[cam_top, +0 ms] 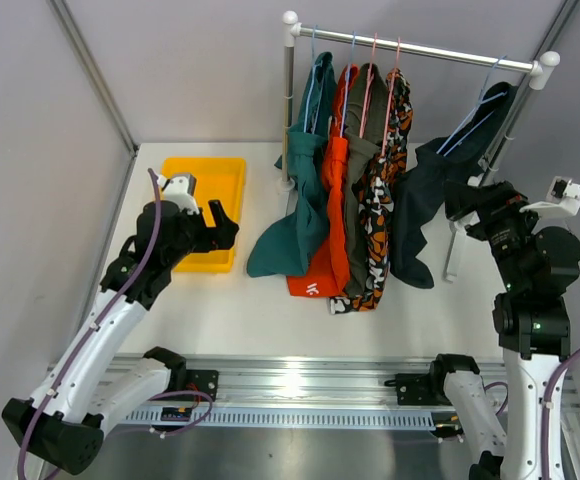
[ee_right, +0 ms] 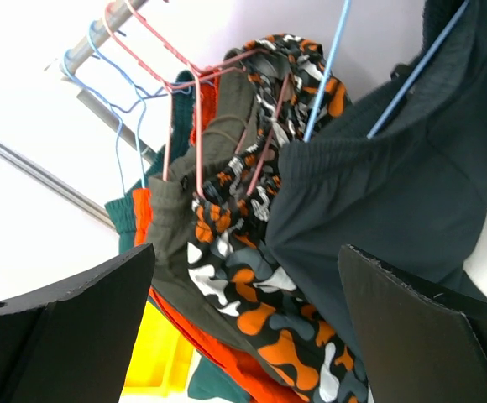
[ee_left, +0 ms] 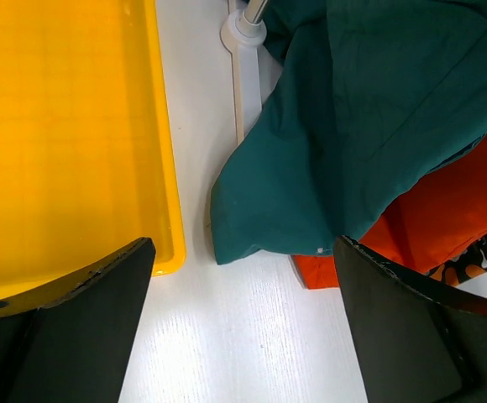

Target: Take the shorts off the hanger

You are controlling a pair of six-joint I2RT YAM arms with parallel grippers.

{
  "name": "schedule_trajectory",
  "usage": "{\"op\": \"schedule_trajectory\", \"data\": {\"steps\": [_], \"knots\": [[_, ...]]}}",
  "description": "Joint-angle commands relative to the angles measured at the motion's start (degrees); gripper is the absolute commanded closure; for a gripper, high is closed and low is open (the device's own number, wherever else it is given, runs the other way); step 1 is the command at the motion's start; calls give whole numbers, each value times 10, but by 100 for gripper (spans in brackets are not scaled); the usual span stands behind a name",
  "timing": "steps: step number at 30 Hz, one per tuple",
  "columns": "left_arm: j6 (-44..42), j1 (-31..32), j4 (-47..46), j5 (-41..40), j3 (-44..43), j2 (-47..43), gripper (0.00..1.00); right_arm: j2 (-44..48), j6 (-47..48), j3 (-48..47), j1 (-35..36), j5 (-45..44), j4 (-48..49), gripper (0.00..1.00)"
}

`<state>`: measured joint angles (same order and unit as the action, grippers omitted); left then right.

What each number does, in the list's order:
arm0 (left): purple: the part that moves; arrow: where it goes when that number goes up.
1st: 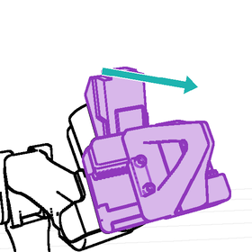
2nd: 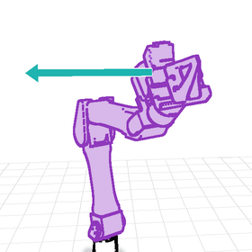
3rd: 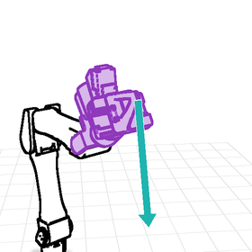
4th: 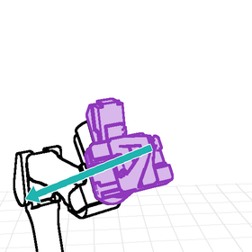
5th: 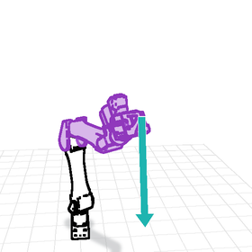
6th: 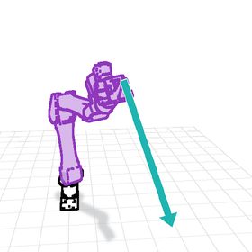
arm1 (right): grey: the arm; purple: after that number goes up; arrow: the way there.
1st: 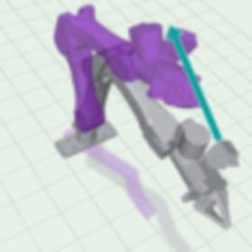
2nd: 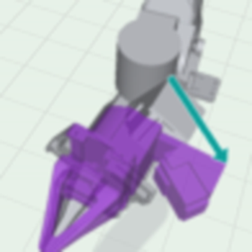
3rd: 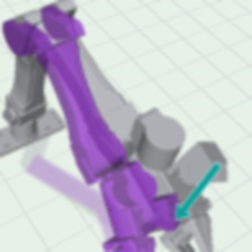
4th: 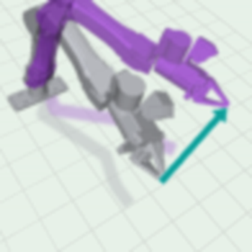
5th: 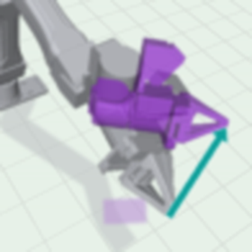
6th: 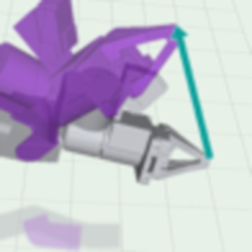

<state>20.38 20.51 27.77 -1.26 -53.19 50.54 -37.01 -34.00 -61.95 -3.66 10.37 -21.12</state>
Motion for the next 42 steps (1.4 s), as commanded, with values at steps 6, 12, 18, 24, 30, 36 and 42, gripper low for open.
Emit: {"op": "schedule_trajectory", "data": {"steps": [6,12,18,24,30,36,42], "knots": [[-18,3,-15,3,2,-22,3,-20,16,-84,0,-2,20,1],[-19,3,-16,36,2,-20,2,-168,72,-263,5,-70,-81,9],[-16,3,-14,21,5,-20,2,-263,97,-323,19,-145,-96,20],[-16,3,-12,20,6,-20,2,-314,94,-314,35,-179,-88,33],[-16,3,-14,22,8,-22,2,-358,109,-309,68,-207,-64,33],[-15,3,-11,22,7,-22,2,-394,111,-306,69,-229,-46,34],[-15,3,-11,22,8,-19,2,-431,122,-316,67,-248,-25,37]]}}
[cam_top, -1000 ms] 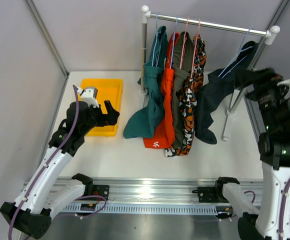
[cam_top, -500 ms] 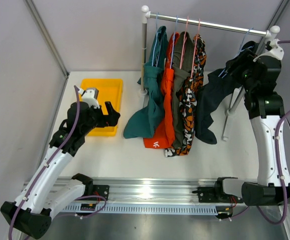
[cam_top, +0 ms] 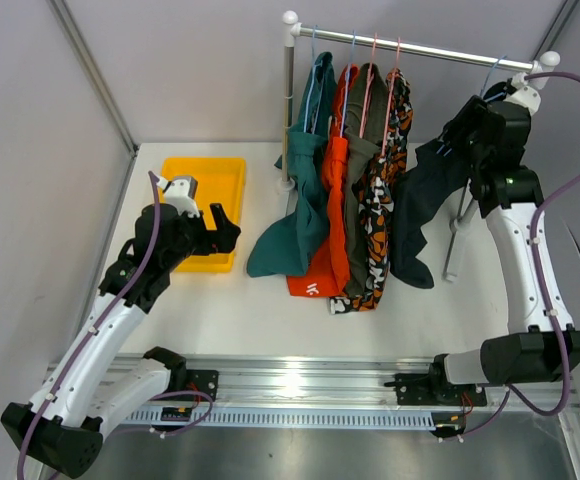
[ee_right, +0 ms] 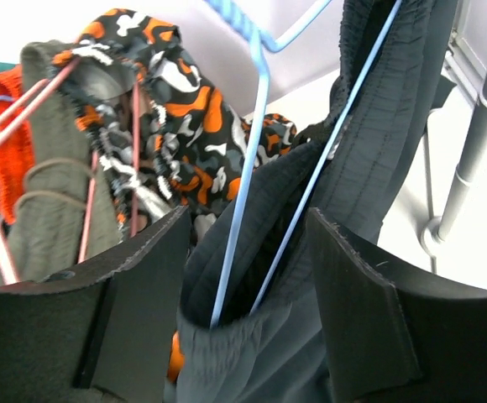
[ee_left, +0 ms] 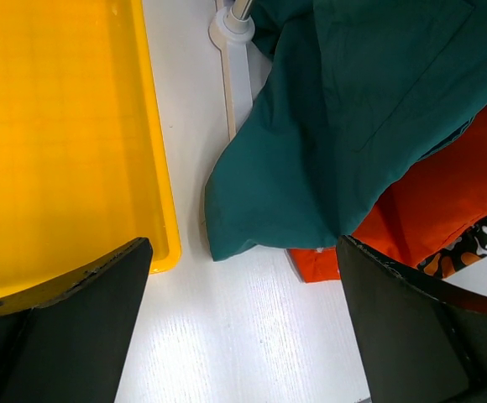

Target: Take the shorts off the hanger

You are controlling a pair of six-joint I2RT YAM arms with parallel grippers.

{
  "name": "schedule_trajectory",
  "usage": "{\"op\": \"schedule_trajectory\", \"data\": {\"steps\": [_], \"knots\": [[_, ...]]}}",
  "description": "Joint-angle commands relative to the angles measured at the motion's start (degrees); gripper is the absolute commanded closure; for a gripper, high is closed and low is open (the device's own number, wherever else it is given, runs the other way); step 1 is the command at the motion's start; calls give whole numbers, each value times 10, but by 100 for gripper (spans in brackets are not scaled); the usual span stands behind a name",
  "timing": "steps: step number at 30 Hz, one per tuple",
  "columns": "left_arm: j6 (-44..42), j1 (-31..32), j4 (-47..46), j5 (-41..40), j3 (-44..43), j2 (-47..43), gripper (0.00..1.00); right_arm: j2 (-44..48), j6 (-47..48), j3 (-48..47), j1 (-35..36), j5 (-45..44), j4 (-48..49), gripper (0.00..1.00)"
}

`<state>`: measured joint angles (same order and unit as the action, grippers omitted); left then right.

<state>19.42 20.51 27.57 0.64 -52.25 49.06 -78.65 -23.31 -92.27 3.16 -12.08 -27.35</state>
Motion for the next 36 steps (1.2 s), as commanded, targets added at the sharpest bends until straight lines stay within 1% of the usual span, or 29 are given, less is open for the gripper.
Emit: {"op": "schedule_trajectory", "data": {"steps": [1,3,4,6,7,12,17,20,21,24,25,26,27,29,30,31,32,33,34,35,36], "knots": [[-5,3,-9,2,-2,-5,2,-21,16,-21,-3,-24,37,43],[-5,3,-9,3,-3,-5,2,-40,17,-30,-3,-23,39,51],[-5,3,-9,2,-1,-4,2,-46,17,-37,-3,-23,40,65],[-5,3,-8,1,-1,-4,2,-55,16,-42,-3,-20,42,85],[-5,3,-9,1,-1,-3,2,-59,13,-47,-4,-20,42,100],[-7,3,-11,10,0,-3,1,-45,17,-41,4,-19,53,100],[-17,3,-31,59,8,-1,1,-12,38,-63,20,-16,39,100],[-29,3,-45,91,6,-4,1,6,48,-97,39,-13,25,100],[-33,3,-57,107,6,-4,1,16,53,-116,48,-14,20,100],[-35,5,-76,212,-12,1,1,35,59,-140,62,-15,7,100],[-30,20,-96,254,-16,1,1,40,59,-150,70,-15,3,100],[-28,33,-105,267,-21,0,1,46,58,-152,75,-17,-5,100],[-28,67,-117,275,-35,-1,1,58,53,-153,79,-17,-9,100],[-32,108,-144,297,-50,2,1,73,47,-146,94,-22,-21,100],[-32,150,-153,305,-68,13,1,89,37,-141,100,-23,-25,100],[-30,169,-177,313,-72,21,1,99,31,-124,114,-24,-27,100],[-30,192,-188,315,-84,30,1,110,26,-114,123,-29,-29,100],[-31,240,-198,307,-88,51,1,119,20,-102,131,-32,-28,100],[-38,263,-208,295,-102,63,1,139,8,-92,138,-34,-27,100],[-42,289,-224,260,-109,76,1,149,1,-70,154,-39,-25,100],[-46,333,-230,245,-116,106,1,157,-4,-60,160,-41,-25,100]]}}
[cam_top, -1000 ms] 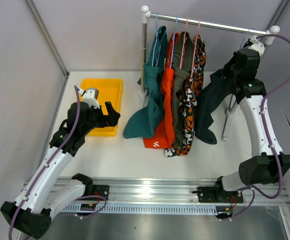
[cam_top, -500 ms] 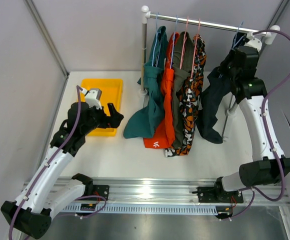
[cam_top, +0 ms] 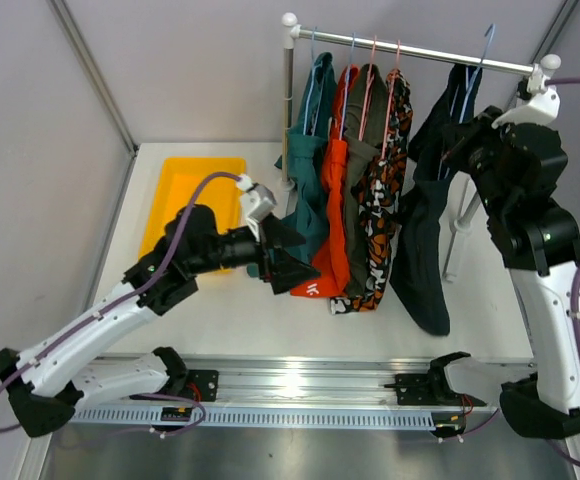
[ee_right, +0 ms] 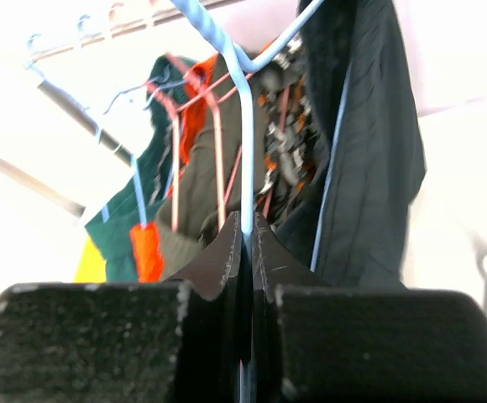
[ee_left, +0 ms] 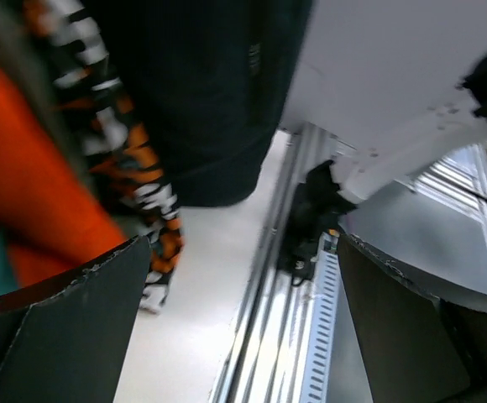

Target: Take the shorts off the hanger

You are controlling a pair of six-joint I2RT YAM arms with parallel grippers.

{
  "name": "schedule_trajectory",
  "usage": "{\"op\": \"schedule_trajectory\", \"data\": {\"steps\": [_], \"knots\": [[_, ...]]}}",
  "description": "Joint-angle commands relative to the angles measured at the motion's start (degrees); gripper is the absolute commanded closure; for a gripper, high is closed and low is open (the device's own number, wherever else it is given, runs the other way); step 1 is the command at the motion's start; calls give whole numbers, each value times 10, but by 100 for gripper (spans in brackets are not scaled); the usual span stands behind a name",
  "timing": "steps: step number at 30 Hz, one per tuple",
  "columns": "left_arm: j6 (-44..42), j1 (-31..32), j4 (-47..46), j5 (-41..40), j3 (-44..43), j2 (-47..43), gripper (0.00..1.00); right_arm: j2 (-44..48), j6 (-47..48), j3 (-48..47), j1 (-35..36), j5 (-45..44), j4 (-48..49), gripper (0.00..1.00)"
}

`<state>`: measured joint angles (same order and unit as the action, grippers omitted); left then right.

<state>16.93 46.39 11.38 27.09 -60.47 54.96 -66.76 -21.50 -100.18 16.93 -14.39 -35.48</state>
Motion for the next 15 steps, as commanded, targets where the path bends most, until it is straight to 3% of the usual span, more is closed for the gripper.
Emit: {"op": "schedule_trajectory", "data": {"steps": [1,6,9,15], "knots": [[-29,93,-72,-31,-60,64,1,52,-29,28,28,-23,54,100],[-54,225,-79,-144,-141,165,1,74,-57,68,52,-37,40,100],[-64,272,-96,-207,-175,217,1,80,-70,69,61,-65,21,100],[-63,296,-110,-267,-217,278,1,97,-76,68,65,-80,-1,100]]}}
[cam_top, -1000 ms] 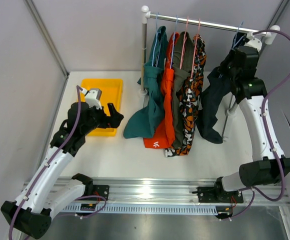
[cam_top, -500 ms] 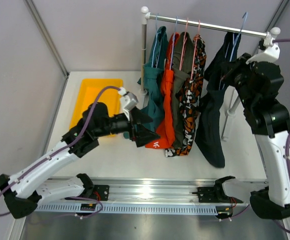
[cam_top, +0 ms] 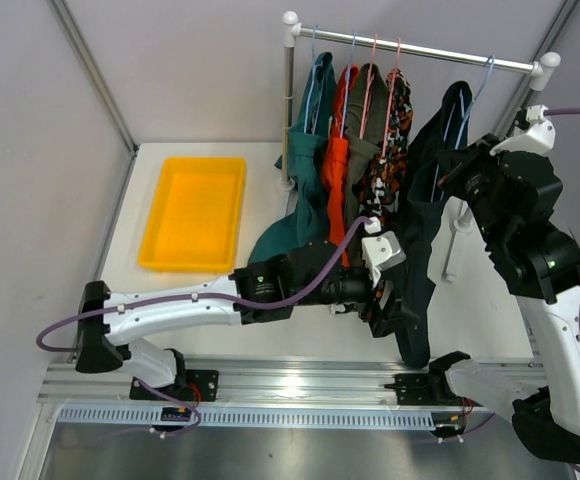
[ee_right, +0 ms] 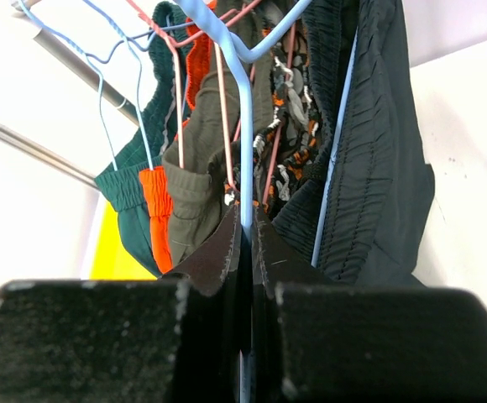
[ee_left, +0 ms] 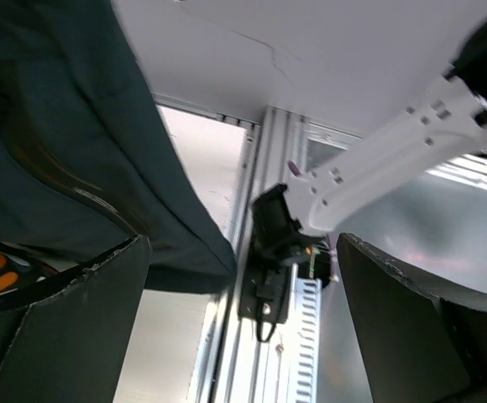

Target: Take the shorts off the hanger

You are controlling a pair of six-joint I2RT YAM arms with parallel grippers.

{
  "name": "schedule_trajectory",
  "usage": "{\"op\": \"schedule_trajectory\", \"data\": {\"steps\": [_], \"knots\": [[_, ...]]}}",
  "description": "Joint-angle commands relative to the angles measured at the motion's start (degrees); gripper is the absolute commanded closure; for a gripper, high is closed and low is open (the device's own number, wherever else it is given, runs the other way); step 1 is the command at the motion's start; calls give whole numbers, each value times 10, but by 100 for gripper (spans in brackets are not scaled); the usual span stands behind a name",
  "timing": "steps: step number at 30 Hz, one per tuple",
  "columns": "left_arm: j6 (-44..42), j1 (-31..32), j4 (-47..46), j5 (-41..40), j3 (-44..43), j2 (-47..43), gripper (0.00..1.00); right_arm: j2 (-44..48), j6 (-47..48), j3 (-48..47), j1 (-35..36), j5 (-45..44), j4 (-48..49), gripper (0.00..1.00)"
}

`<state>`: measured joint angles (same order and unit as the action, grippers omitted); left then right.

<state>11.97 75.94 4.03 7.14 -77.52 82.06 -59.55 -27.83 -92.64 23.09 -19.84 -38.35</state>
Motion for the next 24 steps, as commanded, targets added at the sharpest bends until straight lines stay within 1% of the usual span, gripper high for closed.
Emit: {"op": "schedule_trajectory", "data": {"steps": [1,7,10,16,18,19,20,21,22,23,24], "knots": [[-15,0,-37,-68,-50,13,1,27,-12,-7,5,-26,27,100],[-26,2,-21,-156,-102,61,1,39,-14,0,5,-22,21,100],[-26,3,-17,-185,-120,87,1,44,-18,3,5,-20,21,100],[-10,2,-25,-197,-135,124,1,44,-21,4,4,-20,21,100],[-6,2,-27,-195,-139,129,5,44,-21,4,5,-20,21,100],[-5,2,-27,-194,-138,134,11,44,-20,4,4,-20,21,100],[-4,2,-27,-193,-137,136,34,44,-20,4,4,-21,22,100],[-2,2,-26,-195,-136,137,45,44,-19,4,5,-22,23,100],[0,3,-26,-198,-135,137,54,44,-18,4,5,-23,24,100],[2,3,-26,-201,-131,137,74,44,-15,4,5,-25,23,100],[3,3,-25,-207,-129,136,86,44,-15,4,5,-28,23,100]]}}
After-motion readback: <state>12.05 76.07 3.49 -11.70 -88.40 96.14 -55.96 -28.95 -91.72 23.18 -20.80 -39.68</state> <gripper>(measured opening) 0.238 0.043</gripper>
